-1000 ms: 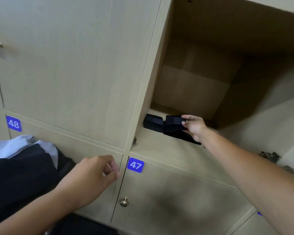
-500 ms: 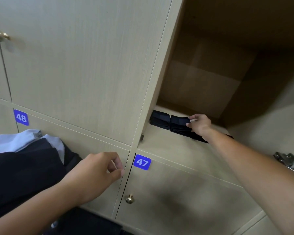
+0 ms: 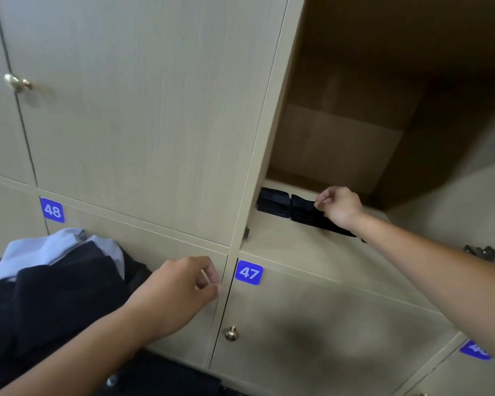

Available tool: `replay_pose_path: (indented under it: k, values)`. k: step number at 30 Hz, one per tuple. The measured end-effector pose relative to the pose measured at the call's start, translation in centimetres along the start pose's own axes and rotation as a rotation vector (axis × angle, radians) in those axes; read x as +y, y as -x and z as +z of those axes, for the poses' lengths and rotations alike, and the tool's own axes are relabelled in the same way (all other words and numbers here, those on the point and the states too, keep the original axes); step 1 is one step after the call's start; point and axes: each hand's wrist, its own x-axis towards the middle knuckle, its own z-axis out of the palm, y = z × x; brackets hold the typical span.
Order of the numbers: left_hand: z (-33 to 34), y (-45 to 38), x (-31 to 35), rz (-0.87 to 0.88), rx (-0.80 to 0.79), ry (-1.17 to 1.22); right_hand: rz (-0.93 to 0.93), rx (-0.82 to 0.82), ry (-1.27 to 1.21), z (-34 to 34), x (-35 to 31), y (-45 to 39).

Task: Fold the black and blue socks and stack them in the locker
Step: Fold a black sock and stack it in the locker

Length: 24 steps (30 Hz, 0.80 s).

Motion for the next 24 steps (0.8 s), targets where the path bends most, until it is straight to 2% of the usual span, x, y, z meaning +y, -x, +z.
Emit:
replay_pose_path:
  k: [7, 14, 19, 24]
  values:
    - [-1.0, 0.7, 0.7, 0.016, -0.008, -0.015, -0.165, -0.096, 0.015, -0.1, -4.3, 8.8]
    - [-2.4, 1.1, 0.6, 0.009, -0.025, -0.05, -0.247, -0.205, -0.073, 0.9, -6.9, 17.0]
    - [-4.1, 1.0, -0.2, -0.032, 0.003, -0.096, -0.304, -0.252, -0.086, 1.5, -7.5, 19.3]
    - [-6.6, 0.8, -2.6, -0.132, 0.033, -0.239, -0.315, -0.289, -0.113, 2.3, -8.1, 19.4]
